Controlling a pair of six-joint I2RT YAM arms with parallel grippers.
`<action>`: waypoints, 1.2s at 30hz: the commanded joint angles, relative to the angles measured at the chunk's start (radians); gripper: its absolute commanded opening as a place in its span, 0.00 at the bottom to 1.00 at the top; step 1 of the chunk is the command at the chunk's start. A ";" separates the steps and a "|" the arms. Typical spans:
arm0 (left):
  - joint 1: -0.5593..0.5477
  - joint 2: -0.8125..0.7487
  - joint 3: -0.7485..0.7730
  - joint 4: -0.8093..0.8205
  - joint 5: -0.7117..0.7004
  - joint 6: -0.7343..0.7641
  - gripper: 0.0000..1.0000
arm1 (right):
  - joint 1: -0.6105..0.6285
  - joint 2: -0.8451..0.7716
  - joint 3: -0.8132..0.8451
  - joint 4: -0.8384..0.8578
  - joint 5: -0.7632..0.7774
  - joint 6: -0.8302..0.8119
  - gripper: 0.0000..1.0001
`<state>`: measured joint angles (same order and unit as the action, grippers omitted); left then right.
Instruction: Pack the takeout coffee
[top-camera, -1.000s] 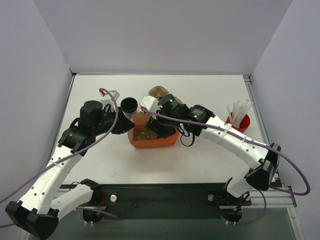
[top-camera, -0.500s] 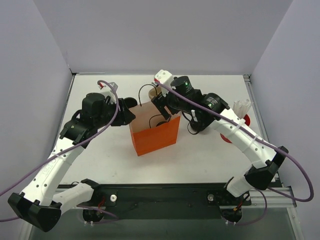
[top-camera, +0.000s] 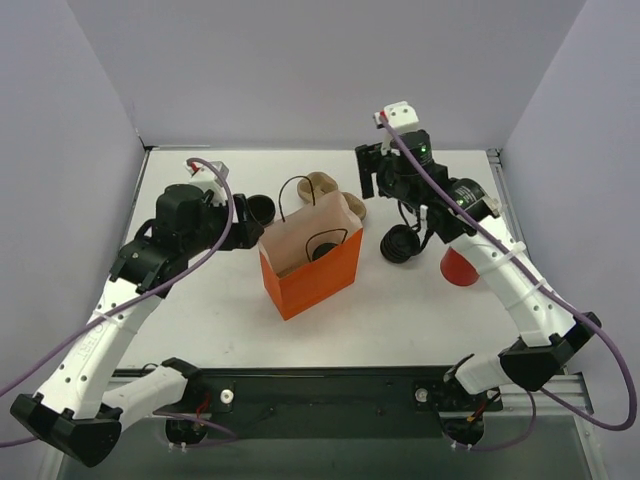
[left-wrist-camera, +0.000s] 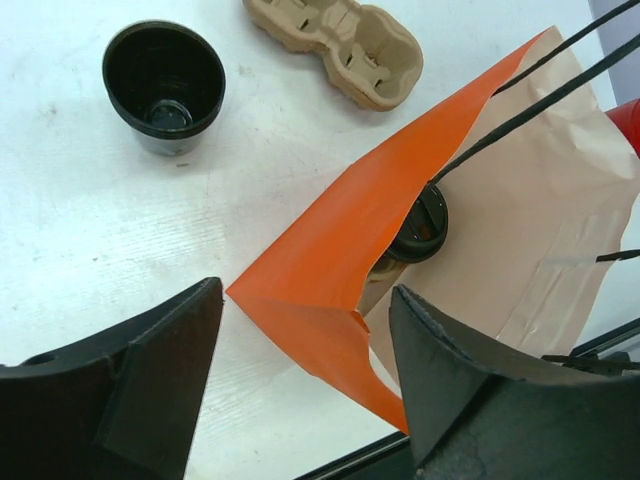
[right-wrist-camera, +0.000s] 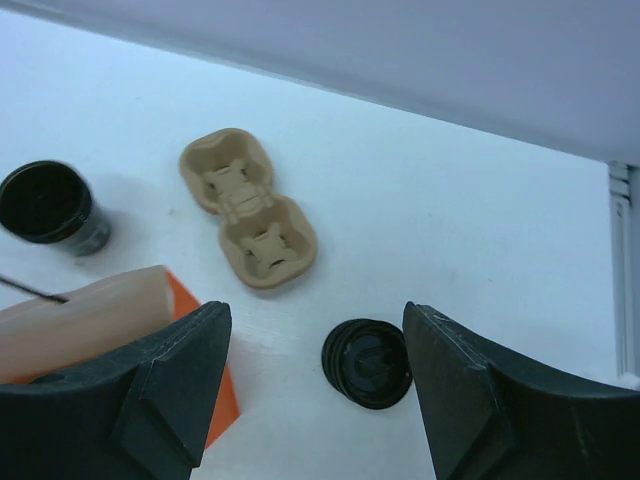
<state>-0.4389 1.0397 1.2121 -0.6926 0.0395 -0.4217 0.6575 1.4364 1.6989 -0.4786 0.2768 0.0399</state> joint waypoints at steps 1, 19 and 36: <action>0.000 -0.067 0.072 -0.015 -0.015 0.078 0.86 | -0.117 -0.065 -0.085 -0.026 0.151 0.120 0.70; 0.002 -0.204 0.082 -0.194 0.007 0.147 0.97 | -0.438 0.030 -0.271 -0.169 0.082 -0.008 0.52; 0.000 -0.201 0.102 -0.216 0.005 0.115 0.97 | -0.447 0.078 -0.372 -0.081 0.151 -0.093 0.16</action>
<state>-0.4389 0.8410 1.2697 -0.9112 0.0528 -0.2974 0.2161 1.5227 1.3483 -0.5732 0.3653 -0.0074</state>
